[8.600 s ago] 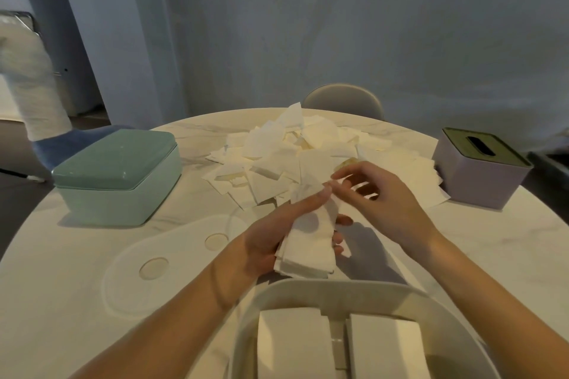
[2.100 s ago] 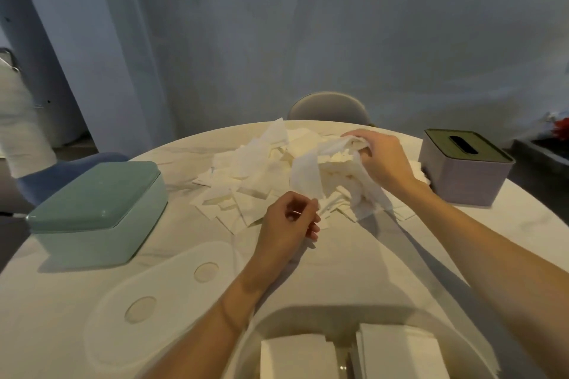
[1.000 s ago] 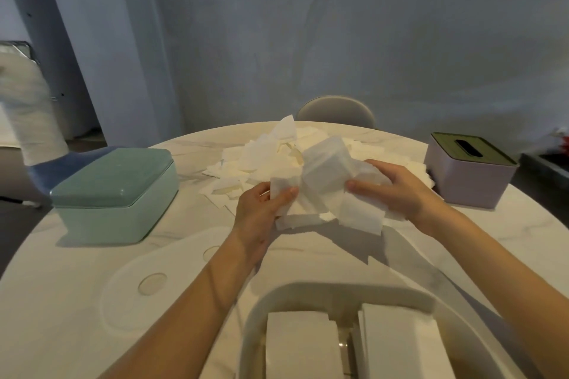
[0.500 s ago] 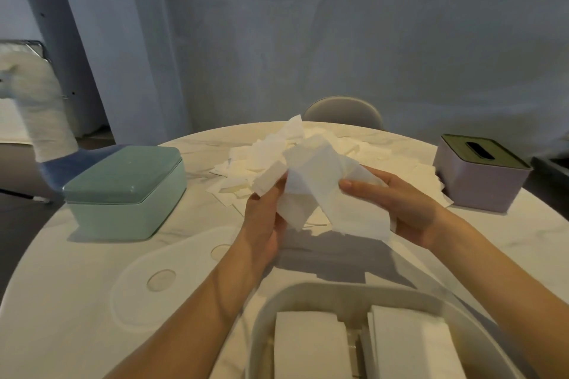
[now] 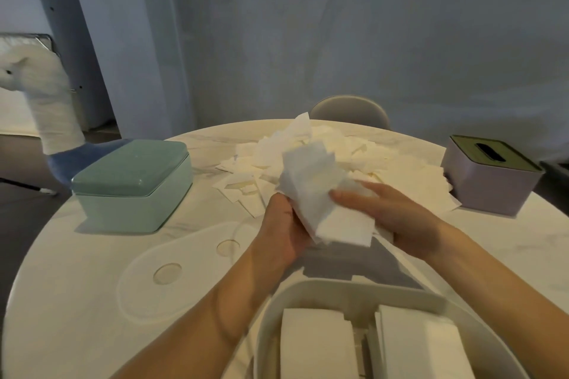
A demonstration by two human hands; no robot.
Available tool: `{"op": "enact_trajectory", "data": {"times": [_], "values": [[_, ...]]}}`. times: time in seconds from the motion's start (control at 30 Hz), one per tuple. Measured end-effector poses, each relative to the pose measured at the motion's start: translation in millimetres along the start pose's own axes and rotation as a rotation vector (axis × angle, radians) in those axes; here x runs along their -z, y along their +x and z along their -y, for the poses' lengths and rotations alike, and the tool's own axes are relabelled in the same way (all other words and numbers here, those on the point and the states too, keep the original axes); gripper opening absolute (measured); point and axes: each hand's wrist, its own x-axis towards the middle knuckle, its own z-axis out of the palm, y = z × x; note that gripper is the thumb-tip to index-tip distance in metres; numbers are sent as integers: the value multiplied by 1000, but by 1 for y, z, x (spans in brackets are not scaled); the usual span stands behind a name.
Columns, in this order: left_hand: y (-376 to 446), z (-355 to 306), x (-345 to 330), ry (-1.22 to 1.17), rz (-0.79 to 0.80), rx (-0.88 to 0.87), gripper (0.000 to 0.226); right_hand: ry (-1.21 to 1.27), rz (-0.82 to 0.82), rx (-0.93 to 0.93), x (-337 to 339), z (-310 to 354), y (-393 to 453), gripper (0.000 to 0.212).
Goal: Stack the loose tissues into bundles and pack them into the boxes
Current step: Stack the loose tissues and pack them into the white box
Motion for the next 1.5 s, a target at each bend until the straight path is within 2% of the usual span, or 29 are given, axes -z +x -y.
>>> {"op": "enact_trajectory", "data": {"times": [0.07,0.27,0.33,0.4,0.47,0.53,0.6,0.67,0.73,0.77,0.87,0.93,1.07,1.2,1.4,1.5], "values": [[-1,-2,-1,5,28,16,50,-171,-46,-95,-2,-5,1,32],[-2,-7,-4,-36,-26,90,74,-313,-126,-222,-6,-4,1,32],[0,-5,-4,-24,-48,90,76,-445,-123,-255,-8,-1,0,40],[2,-4,-3,-12,-85,86,74,-712,-202,-254,-3,0,3,58],[2,-5,-4,36,-98,83,72,-827,-301,-166,4,2,7,57],[2,-3,-1,171,-78,63,69,-744,-330,-35,10,8,6,39],[2,0,3,325,-57,22,64,-689,-322,136,13,10,6,31],[2,4,3,381,16,41,58,-751,-287,260,11,8,6,40],[3,6,1,383,67,93,57,-853,-254,307,8,1,6,57],[3,8,0,371,82,116,55,-884,-261,328,8,-3,7,58],[9,11,5,313,79,162,52,-874,-312,401,8,-6,9,44],[11,10,9,242,69,183,50,-881,-311,415,6,-5,9,44],[14,8,11,168,101,222,54,-953,-284,302,7,-9,11,66],[16,8,11,78,56,263,55,-991,-331,313,9,-9,10,53],[11,4,12,75,56,259,33,-888,-294,388,4,-5,5,34],[12,3,13,56,70,271,42,-836,-282,373,6,0,5,32]]}}
